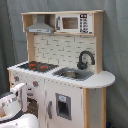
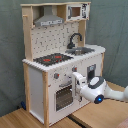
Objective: Play with the kitchen
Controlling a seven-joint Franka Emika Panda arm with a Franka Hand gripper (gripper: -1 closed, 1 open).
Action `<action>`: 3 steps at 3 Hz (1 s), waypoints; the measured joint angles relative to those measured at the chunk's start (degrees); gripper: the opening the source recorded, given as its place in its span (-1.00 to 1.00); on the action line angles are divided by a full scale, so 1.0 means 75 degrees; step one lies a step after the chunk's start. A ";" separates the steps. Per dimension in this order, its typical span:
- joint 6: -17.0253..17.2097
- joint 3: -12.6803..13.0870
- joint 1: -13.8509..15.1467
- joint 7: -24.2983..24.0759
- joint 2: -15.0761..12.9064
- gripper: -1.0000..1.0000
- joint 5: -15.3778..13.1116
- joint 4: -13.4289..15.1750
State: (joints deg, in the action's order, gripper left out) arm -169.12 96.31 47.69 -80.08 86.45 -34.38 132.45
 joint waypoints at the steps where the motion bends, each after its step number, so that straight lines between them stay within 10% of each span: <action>1: 0.0000 0.0002 0.0016 -0.0074 0.0000 1.00 0.0000 -0.0028; 2: 0.0000 0.0002 0.0014 -0.0074 0.0000 -1.00 0.0000 -0.0028; 3: 0.0629 0.0085 -0.0404 -0.0087 -0.0156 -1.00 0.0011 0.0029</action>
State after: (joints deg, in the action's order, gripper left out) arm -164.40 96.94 44.66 -80.74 85.28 -34.30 132.67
